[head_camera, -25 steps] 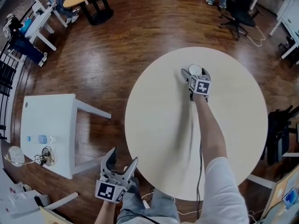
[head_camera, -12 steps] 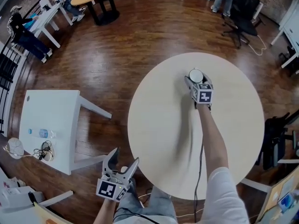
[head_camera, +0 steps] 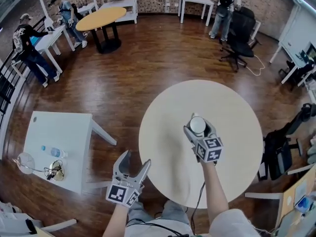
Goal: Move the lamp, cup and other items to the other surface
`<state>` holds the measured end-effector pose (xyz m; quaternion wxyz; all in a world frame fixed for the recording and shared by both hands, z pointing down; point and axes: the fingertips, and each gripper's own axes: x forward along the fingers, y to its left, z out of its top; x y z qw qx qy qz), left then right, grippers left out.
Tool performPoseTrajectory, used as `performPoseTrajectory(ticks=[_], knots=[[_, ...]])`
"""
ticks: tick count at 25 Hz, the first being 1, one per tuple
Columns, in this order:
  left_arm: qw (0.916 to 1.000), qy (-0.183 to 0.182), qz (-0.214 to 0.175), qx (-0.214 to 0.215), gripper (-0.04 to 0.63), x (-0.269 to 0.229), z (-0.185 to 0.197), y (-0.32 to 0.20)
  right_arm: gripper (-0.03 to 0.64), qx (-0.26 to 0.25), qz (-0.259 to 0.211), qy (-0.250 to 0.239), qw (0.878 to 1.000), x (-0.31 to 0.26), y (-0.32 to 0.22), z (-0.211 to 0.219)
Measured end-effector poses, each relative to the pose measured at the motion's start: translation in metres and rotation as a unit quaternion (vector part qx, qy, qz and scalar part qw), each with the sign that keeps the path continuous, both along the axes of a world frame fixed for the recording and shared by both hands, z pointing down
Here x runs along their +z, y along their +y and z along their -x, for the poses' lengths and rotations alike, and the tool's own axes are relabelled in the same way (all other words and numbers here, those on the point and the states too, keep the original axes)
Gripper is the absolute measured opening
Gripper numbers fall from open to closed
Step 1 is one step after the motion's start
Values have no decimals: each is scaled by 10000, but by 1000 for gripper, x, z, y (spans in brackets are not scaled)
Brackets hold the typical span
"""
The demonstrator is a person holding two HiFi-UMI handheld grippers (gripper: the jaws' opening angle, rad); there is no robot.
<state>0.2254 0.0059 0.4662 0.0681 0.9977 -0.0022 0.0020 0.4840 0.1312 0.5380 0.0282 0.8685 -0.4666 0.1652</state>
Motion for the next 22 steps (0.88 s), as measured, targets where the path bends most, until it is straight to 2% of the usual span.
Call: performPoseTrajectory(ticks=[2, 4, 7, 12, 18, 22], knots=[[10000, 63, 44, 53, 333, -17, 10, 0, 422, -2, -191, -25, 9998, -26, 7, 42], [9998, 116, -125, 106, 333, -24, 19, 2, 422, -32, -306, 20, 9995, -50, 18, 77], [9993, 91, -328, 119, 333, -32, 29, 4, 422, -360, -497, 196, 9979, -78, 17, 121], [9988, 132, -466, -37, 333, -41, 64, -8, 422, -898, -705, 159, 9933, -94, -6, 193], [9972, 285, -485, -492, 333, -49, 103, -35, 423, -1586, -741, 28, 9846, -94, -35, 259], [9944, 298, -656, -775, 333, -56, 124, -57, 423, -2029, -793, -29, 9760, -94, -67, 287]])
